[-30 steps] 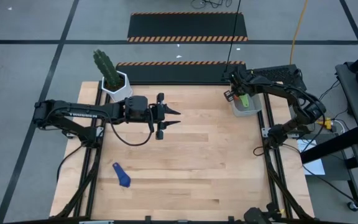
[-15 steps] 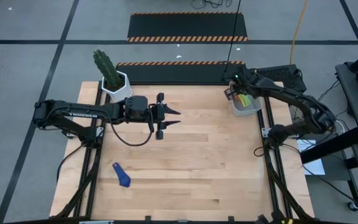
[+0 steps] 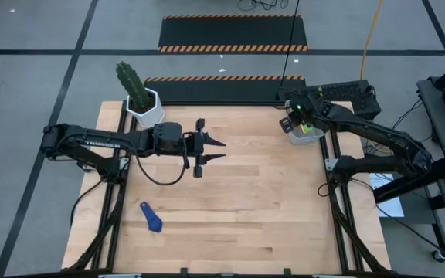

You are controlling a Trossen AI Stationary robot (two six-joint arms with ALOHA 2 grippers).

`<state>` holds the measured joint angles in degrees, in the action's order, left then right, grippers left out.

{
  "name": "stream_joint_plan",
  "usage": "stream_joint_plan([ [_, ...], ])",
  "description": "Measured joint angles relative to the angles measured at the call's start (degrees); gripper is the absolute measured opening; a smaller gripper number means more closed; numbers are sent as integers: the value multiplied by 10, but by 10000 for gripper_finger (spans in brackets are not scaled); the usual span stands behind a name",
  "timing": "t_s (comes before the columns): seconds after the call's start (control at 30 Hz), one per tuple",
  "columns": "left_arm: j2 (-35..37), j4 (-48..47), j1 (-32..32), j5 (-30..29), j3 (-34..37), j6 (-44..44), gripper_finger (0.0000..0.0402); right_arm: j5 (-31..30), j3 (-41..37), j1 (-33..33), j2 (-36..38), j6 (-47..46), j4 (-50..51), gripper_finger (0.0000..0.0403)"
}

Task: Nest measuring cups in basket
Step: Stack the purple measuring cup on top of the green measuring cup in the gray bin

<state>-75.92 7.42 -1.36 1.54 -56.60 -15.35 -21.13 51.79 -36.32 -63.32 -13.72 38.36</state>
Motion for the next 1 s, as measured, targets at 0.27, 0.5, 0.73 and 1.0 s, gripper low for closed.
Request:
stream_joint_plan([
  [0.27,0,-29,11,0,0,-7,147,2,0,86,0,-26,2,93],
  [0.5,0,-69,14,-1,0,14,147,4,-7,191,0,-65,-12,93],
  [0.73,0,-87,63,-105,-2,46,147,80,-70,304,0,-82,-107,93],
  [1.0,0,-206,162,-234,-51,153,147,172,-165,391,0,-75,-304,93],
])
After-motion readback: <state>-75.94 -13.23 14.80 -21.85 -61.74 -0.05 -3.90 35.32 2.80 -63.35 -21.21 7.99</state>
